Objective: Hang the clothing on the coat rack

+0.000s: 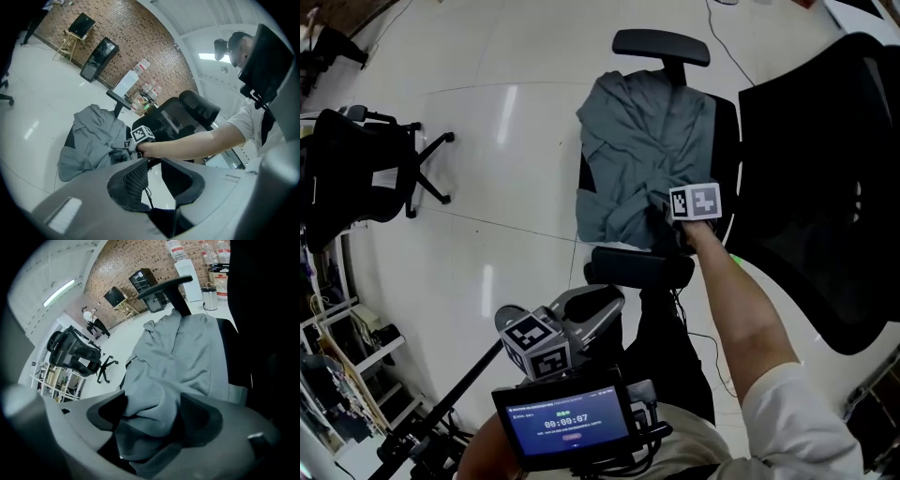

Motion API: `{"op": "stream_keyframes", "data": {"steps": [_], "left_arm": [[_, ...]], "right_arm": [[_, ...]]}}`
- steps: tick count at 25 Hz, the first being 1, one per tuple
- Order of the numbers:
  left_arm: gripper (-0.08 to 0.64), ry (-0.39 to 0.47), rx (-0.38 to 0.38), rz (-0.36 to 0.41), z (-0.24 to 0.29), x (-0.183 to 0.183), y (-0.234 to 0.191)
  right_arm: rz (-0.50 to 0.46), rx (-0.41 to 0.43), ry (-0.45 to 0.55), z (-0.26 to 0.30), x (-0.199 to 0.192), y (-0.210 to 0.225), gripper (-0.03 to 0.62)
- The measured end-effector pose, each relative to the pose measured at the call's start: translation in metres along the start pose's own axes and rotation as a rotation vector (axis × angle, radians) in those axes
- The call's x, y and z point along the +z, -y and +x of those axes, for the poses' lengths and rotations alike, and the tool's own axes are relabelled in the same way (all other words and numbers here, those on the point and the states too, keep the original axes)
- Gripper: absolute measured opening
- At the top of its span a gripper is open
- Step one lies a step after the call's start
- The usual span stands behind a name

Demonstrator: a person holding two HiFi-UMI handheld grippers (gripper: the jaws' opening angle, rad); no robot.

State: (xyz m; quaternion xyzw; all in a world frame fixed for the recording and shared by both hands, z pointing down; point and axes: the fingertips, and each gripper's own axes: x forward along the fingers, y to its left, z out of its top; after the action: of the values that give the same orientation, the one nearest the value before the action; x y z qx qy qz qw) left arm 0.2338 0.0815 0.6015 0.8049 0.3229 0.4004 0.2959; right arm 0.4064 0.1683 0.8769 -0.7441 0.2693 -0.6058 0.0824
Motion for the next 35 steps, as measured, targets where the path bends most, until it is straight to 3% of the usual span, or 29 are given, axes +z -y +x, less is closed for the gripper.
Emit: {"op": "stream_keyframes", "data": {"steps": [5,8,14,20,26,29,32,35], "left_arm": [[0.094,0.011,-0.002,-0.004,-0.005,0.002,-0.003],[0.094,0.011,-0.013,-0.005,-0.007,0.003,-0.003],[0.094,0.014,-0.05,0.029,-0.003,0.01,-0.002],[0.104,0.016,-0.05,0.071,0.005,0.021,-0.016],[0.204,0.049,-0.004,0.07,0.008,0.04,-0.044],[0.263,0.043,-0.018,0.041,0.011,0.045,-0.061],[0.293,-0.016,-0.068,0.034,0.016,0.041,-0.069],[0.314,-0.117,-0.149,0.09,0.026,0.036,-0.062]], "right_arm": [[-0.043,-0.014,-0.063,0.001,-0.006,-0.006,0.018],[-0.124,0.023,-0.004,-0.014,0.002,-0.026,0.017],[-0.401,0.072,0.193,-0.095,0.011,-0.095,0.015],[-0.516,0.103,0.309,-0.161,-0.029,-0.161,0.015],[-0.633,0.121,0.342,-0.195,-0.075,-0.202,0.015],[-0.691,0.142,0.344,-0.21,-0.09,-0.212,0.015],[-0.784,0.163,0.339,-0.222,-0.106,-0.22,0.015],[-0.886,0.192,0.323,-0.234,-0.114,-0.233,0.015]]}}
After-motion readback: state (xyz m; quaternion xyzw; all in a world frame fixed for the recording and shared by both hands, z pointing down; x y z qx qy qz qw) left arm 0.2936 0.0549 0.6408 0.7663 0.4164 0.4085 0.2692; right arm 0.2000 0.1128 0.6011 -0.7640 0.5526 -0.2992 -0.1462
